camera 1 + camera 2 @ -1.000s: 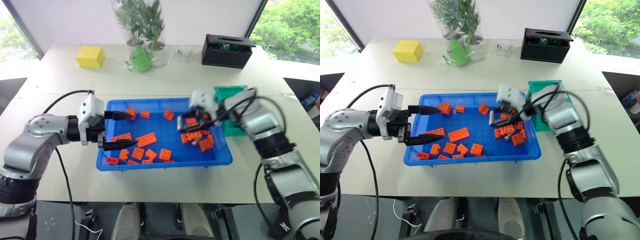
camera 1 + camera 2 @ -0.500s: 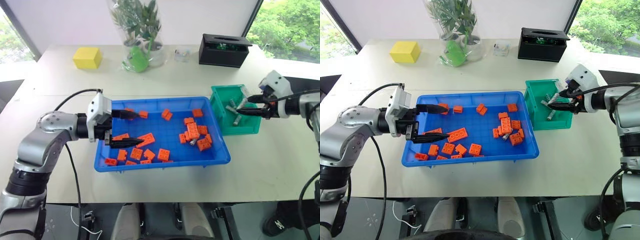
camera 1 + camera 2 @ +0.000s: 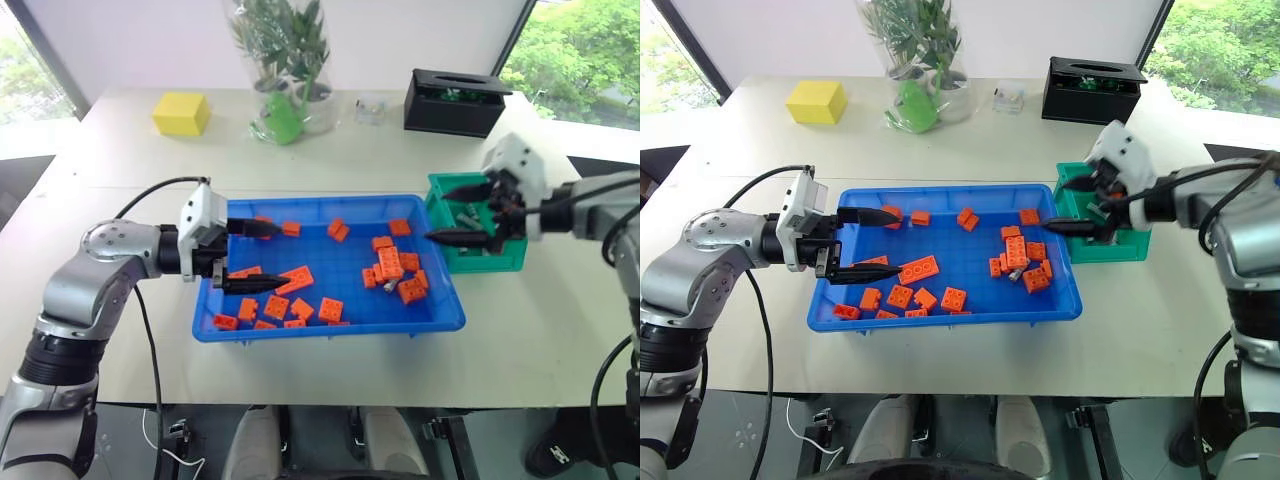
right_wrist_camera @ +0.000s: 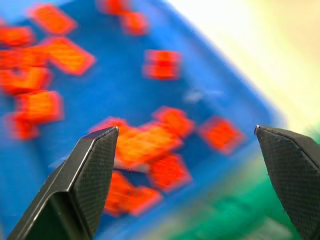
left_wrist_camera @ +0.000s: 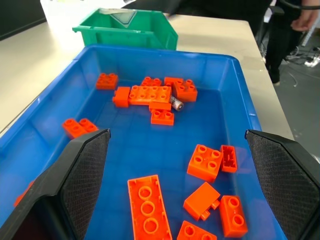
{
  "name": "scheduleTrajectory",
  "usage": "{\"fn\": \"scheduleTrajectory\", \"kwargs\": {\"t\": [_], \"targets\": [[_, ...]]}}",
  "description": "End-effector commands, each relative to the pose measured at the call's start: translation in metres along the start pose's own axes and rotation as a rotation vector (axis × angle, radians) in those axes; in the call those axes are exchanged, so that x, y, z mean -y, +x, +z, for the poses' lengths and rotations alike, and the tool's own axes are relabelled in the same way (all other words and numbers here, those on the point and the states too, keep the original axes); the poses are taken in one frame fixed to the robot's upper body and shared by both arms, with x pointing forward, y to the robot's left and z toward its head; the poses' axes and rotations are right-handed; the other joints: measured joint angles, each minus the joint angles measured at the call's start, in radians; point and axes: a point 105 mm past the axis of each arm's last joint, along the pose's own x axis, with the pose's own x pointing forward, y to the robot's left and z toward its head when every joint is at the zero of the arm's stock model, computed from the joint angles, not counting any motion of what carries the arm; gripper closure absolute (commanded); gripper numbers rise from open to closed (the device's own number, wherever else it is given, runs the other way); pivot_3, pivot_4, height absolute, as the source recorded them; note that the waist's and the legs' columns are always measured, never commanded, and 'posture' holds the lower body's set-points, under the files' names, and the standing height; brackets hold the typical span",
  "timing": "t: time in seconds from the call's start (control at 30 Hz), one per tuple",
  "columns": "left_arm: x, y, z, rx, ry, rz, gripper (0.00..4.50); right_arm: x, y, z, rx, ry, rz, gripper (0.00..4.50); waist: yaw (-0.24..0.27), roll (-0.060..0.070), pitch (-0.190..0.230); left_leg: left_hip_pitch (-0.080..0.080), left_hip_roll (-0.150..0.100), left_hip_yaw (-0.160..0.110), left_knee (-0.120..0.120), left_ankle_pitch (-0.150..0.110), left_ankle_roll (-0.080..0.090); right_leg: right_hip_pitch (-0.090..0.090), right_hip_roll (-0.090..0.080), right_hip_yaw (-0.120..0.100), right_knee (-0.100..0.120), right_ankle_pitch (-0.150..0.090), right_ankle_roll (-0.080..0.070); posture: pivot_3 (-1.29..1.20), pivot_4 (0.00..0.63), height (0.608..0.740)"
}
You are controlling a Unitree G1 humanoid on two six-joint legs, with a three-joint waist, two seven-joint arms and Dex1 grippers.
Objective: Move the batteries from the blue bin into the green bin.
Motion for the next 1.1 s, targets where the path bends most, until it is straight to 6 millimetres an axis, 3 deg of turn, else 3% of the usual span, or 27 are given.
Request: {"fn": "scheduleTrajectory", "kwargs": {"t": [0.03,0.17,0.3,0.43,0.6,0.77,0.87,1.1], "targets": [[-0.001,-0.001,0.010,0.018,0.048,0.012,0.00,-0.015,0.015,0.000,-0.011,-0.051,0.027,0.01,-0.002,0.000,0.000,0.000,0.000,0.000,0.000,0.000,0.000,0.000,-0.001,0.000,-0.001,0.000,0.000,0.00,0.150,0.736],[-0.003,-0.001,0.012,0.022,0.050,0.019,0.00,-0.019,0.028,-0.020,-0.109,-0.230,0.045,0.01,-0.002,0.000,0.000,0.000,0.000,0.001,0.001,0.000,0.000,0.000,0.000,0.000,-0.002,0.000,0.000,0.00,0.150,0.736],[-0.003,-0.002,0.013,0.021,0.057,0.027,0.00,-0.015,0.041,-0.029,-0.153,-0.272,0.081,0.01,-0.005,0.000,0.000,0.000,-0.001,0.001,0.001,0.000,0.000,0.000,0.000,0.000,-0.001,0.000,0.000,0.00,0.150,0.736],[-0.003,-0.005,0.015,0.022,0.059,0.045,0.00,-0.025,0.042,-0.019,-0.088,-0.128,0.119,0.01,-0.005,0.000,0.000,0.000,0.000,0.001,0.000,0.000,0.000,0.000,0.001,0.000,-0.001,0.000,0.001,0.00,0.150,0.736],[0.000,-0.008,0.011,0.015,0.048,0.059,0.00,-0.031,0.029,-0.009,-0.056,0.003,0.114,0.01,-0.003,0.000,0.000,0.000,0.000,0.000,0.000,0.000,0.000,0.000,0.001,0.000,0.000,0.000,0.001,0.00,0.150,0.736],[0.000,-0.008,0.011,0.019,0.042,0.066,0.00,-0.024,0.030,-0.018,-0.116,-0.111,0.069,0.01,-0.003,-0.001,0.000,0.000,0.000,0.000,0.000,0.000,0.000,0.001,0.000,0.000,-0.001,0.000,0.000,0.00,0.150,0.736],[-0.002,-0.005,0.013,0.031,0.047,0.064,0.00,-0.018,0.040,-0.029,-0.157,-0.297,0.056,0.01,-0.004,-0.001,0.000,0.000,0.000,0.001,0.000,0.000,0.000,0.000,0.000,0.000,-0.002,0.000,0.000,0.00,0.150,0.736],[-0.004,-0.003,0.016,0.038,0.059,0.060,0.00,-0.005,0.064,-0.032,-0.169,-0.342,0.127,0.01,-0.008,0.000,0.000,0.000,0.000,0.001,0.000,0.000,0.000,0.000,0.001,0.000,0.000,0.000,0.001,0.00,0.150,0.736]]}}
